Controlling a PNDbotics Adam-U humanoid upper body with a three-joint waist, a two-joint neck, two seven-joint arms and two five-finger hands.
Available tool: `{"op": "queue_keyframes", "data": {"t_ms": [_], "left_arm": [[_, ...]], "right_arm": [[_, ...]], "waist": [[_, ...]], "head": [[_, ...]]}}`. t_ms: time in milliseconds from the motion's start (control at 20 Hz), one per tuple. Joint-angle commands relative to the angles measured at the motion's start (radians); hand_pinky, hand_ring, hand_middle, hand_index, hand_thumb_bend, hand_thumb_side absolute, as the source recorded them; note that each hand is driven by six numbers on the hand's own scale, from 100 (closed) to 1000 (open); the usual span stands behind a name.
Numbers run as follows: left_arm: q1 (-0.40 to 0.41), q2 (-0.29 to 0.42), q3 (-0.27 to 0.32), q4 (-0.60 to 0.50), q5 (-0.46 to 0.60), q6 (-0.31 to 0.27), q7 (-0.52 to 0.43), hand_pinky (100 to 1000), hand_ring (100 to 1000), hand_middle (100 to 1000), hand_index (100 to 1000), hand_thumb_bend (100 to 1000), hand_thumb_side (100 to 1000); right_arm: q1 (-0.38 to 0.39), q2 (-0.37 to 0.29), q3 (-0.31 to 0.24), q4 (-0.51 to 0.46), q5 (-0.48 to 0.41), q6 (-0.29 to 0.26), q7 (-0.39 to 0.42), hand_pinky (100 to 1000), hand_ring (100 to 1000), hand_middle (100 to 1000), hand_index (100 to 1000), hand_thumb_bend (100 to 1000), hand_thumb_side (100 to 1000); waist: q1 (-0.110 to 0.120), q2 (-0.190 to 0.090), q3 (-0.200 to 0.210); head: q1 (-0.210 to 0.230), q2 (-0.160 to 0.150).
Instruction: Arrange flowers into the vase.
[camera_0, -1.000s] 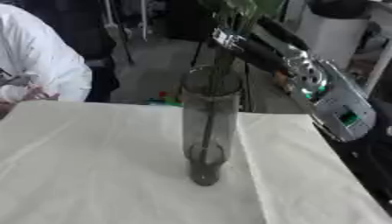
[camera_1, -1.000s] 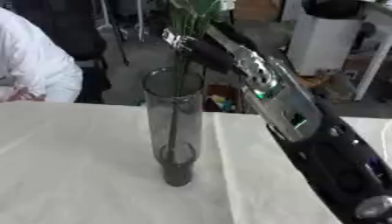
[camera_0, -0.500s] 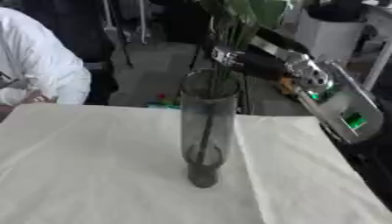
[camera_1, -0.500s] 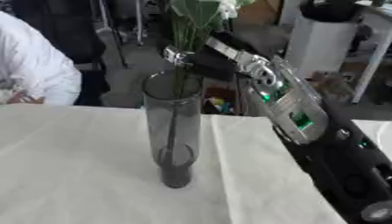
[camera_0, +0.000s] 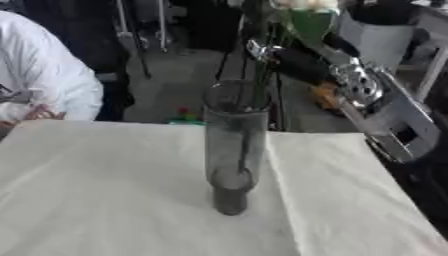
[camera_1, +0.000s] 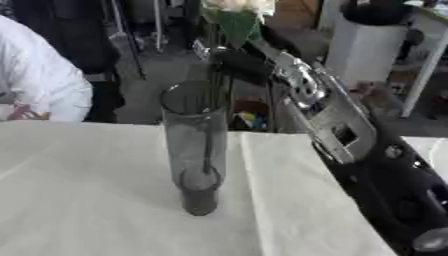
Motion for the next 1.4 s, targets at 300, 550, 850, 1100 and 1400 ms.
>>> {"op": "queue_keyframes", "data": {"t_ms": [300, 550, 850, 1100, 1400], "left_arm": [[-0.006, 0.009, 0.007, -0.013, 0.003, -0.001, -0.003, 800, 887, 884, 947, 100, 1000], [-0.007, 0.006, 0.009, -0.013, 0.003, -0.002, -0.001, 799, 887, 884, 947, 100, 1000], [-0.005, 0.002, 0.012, -0.013, 0.003, -0.003, 0.003, 799, 887, 884, 947, 100, 1000], [-0.003, -0.001, 0.015, -0.013, 0.003, -0.002, 0.007, 799, 887, 884, 947, 100, 1000], [-0.002, -0.005, 0.017, -0.013, 0.003, -0.002, 0.01, 799, 887, 884, 946, 100, 1000]], "right_arm": [[-0.016, -0.025, 0.0, -0.026, -0.022, 0.005, -0.002, 691, 706, 499, 583, 100, 908], [-0.011, -0.028, 0.003, -0.036, -0.028, -0.006, 0.002, 693, 708, 501, 587, 100, 902], [-0.003, -0.031, 0.016, -0.045, -0.01, -0.024, 0.016, 693, 708, 502, 590, 100, 903], [0.003, -0.029, 0.028, -0.041, 0.001, -0.03, 0.033, 696, 713, 511, 606, 100, 911], [0.011, -0.029, 0.039, -0.041, 0.013, -0.044, 0.053, 699, 720, 529, 634, 142, 938]], "waist": [[0.004, -0.031, 0.002], [0.003, -0.029, 0.003], [0.004, -0.023, 0.003], [0.007, -0.019, 0.003], [0.013, -0.015, 0.003]], "head": [[-0.001, -0.016], [-0.001, -0.019], [-0.004, -0.021], [-0.007, -0.023], [-0.013, -0.025]]}}
